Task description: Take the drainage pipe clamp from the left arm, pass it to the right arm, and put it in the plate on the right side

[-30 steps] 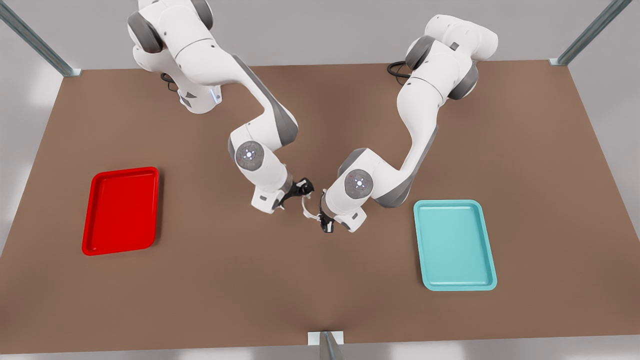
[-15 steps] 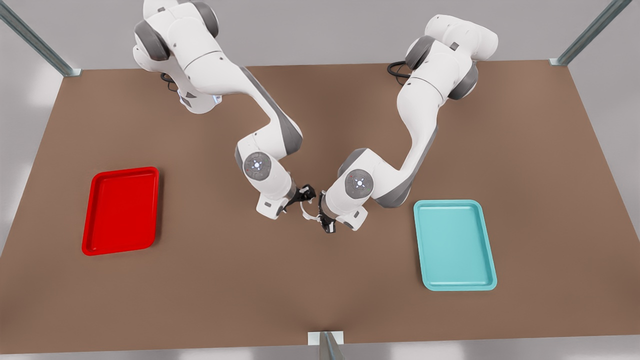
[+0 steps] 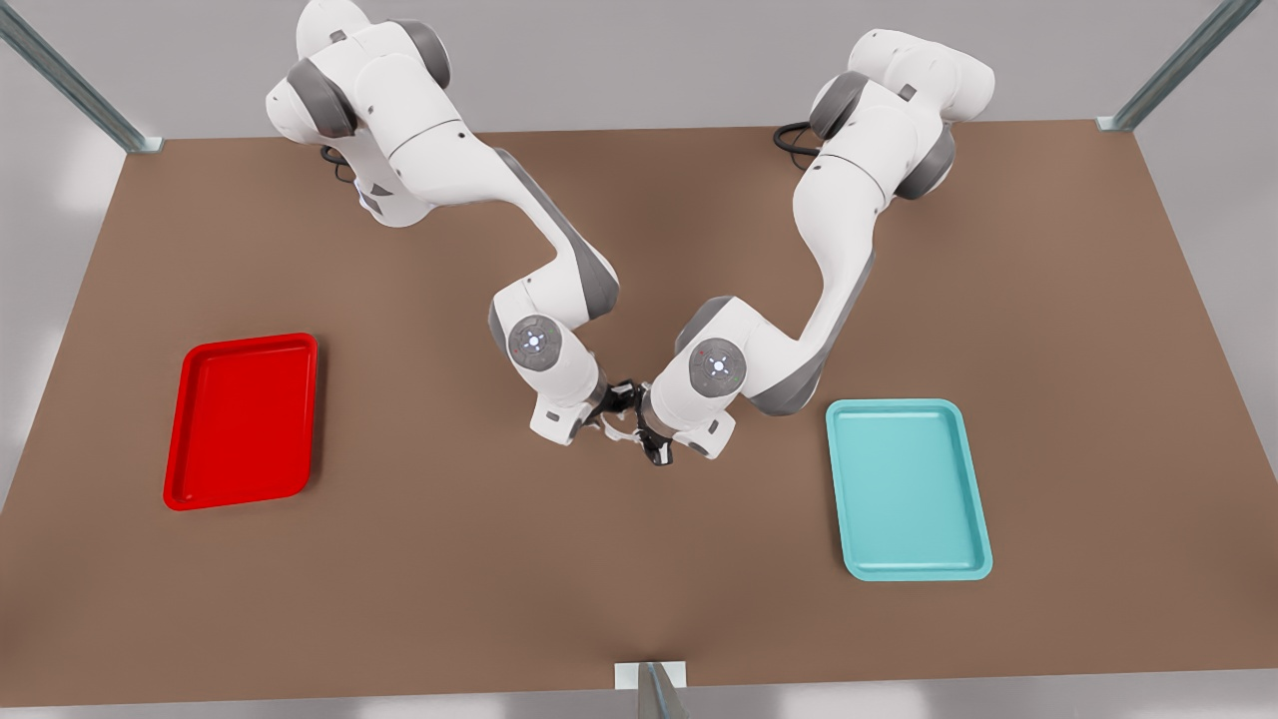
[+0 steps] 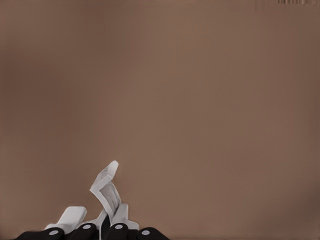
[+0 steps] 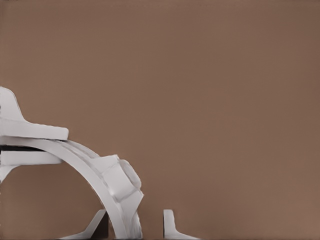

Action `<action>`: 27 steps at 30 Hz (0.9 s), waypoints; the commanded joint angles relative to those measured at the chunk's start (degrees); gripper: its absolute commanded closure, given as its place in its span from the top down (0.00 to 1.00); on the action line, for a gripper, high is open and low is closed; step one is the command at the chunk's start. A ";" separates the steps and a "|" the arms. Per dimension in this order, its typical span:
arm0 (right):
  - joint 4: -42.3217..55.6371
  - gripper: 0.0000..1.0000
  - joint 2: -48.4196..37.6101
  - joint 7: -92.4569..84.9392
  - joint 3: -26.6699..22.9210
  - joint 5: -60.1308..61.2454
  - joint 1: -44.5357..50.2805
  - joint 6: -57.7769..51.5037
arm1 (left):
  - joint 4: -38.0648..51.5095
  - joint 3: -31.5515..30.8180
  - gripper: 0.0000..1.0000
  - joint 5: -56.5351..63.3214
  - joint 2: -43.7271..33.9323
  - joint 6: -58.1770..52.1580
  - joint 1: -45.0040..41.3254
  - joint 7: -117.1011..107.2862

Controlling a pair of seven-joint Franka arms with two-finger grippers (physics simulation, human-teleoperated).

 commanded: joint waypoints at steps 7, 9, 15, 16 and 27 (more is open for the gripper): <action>2.40 0.21 0.13 0.76 0.00 -1.41 -0.12 -0.04 | 0.34 0.34 1.00 0.26 -0.10 -0.06 0.09 -1.87; 2.40 0.21 0.13 0.76 0.00 -1.41 -0.20 -0.04 | 0.34 0.34 1.00 0.26 -0.63 -0.59 0.70 -0.47; 2.31 0.21 0.13 0.41 0.00 -1.50 -0.20 -0.04 | 0.34 0.07 1.00 0.26 -2.30 -4.19 2.72 0.23; 2.31 0.21 0.13 0.50 0.00 -1.50 -0.20 -0.04 | 0.34 -0.01 1.00 0.17 -4.23 -9.55 5.62 5.24; -8.58 0.21 -10.94 -24.98 -1.23 -16.53 -16.81 -11.99 | -29.10 8.34 1.00 3.68 -40.09 -34.60 22.50 125.66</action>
